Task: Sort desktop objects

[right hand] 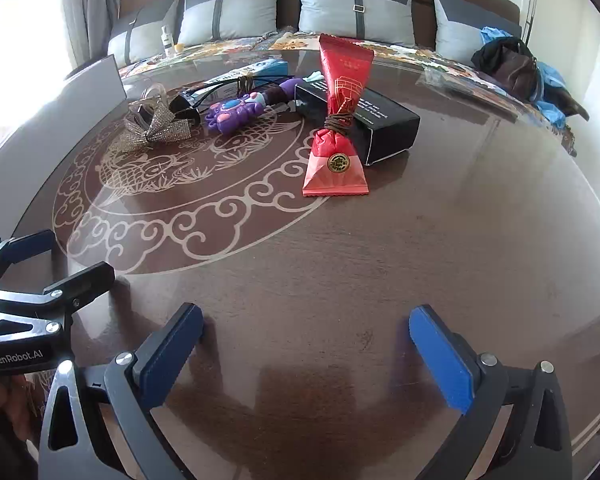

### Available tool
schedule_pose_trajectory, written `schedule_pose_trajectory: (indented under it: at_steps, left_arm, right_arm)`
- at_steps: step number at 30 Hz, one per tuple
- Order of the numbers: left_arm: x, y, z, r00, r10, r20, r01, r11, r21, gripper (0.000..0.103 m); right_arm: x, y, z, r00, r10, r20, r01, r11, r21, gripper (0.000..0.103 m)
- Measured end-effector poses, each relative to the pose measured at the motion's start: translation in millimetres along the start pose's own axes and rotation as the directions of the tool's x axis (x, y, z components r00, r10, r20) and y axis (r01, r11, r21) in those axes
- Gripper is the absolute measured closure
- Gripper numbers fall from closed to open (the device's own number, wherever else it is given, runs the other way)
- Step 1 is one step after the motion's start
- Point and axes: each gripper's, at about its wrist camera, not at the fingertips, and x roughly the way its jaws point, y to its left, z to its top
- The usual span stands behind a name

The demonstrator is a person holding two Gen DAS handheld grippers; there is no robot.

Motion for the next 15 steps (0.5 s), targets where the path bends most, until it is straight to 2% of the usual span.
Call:
schedule_pose_trajectory:
  at_steps: [15]
  left_arm:
    - [-0.6,-0.2,-0.2,1.000,0.003,0.006,-0.003,1.000,-0.004,0.000]
  right_arm:
    - [0.5,0.7,0.1,1.000,-0.006,0.009,0.006,1.000,0.005,0.000]
